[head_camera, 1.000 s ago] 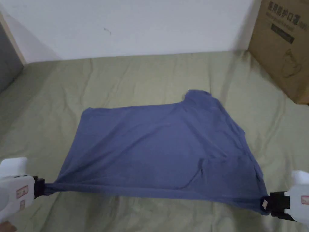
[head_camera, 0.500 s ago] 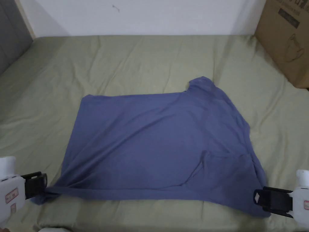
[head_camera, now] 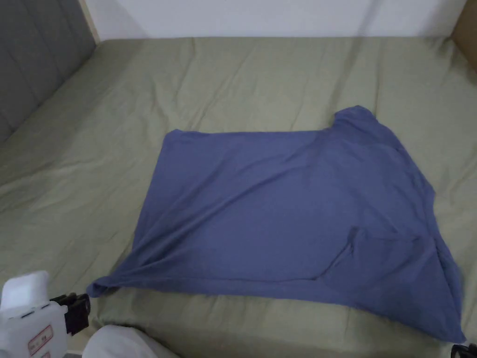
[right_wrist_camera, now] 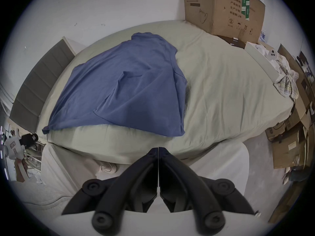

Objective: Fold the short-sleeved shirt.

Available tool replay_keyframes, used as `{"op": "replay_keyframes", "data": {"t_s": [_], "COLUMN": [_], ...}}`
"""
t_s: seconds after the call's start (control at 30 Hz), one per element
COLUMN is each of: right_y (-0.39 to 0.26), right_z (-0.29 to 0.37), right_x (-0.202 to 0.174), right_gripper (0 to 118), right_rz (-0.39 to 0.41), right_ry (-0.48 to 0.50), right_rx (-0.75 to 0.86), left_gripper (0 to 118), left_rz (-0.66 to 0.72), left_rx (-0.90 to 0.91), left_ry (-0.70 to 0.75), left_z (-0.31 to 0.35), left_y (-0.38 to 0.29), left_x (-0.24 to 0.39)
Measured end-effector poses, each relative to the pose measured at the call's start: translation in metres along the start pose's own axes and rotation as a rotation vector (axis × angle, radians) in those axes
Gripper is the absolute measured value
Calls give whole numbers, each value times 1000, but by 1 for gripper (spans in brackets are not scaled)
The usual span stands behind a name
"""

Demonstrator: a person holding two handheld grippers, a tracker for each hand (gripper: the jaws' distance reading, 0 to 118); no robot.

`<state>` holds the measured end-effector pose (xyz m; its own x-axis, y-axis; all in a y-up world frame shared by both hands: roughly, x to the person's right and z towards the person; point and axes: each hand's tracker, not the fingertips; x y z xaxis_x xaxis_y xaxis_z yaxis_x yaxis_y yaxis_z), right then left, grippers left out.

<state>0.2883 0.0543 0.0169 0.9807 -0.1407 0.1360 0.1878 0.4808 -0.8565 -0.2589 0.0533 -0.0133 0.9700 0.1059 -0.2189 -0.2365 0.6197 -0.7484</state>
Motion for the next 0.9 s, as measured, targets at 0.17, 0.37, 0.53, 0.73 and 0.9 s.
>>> {"op": "replay_keyframes", "data": {"t_s": [0.17, 0.37, 0.53, 0.73, 0.9], "right_y": [16, 18, 19, 49, 48], "right_z": [-5, -14, -15, -49, -71], "right_x": [10, 9, 12, 26, 27], "right_gripper": [0, 0, 6, 79, 9], "right_rz": [-57, -66, 12, 45, 28], "right_ry": [26, -13, -5, -8, -43], "right_rx": [-2, -47, 7, -13, -127], "left_gripper": [109, 7, 7, 7, 7], "left_rz": [-12, 117, 13, -1, 10], "left_rx": [-9, -173, -153, -162, -159], "left_ry": [11, -68, -28, -23, -28], "left_z": [-38, -83, -81, -71, -64], "left_y": [28, 30, 20, 24, 25], "left_x": [0, -5, 14, 20, 18]}}
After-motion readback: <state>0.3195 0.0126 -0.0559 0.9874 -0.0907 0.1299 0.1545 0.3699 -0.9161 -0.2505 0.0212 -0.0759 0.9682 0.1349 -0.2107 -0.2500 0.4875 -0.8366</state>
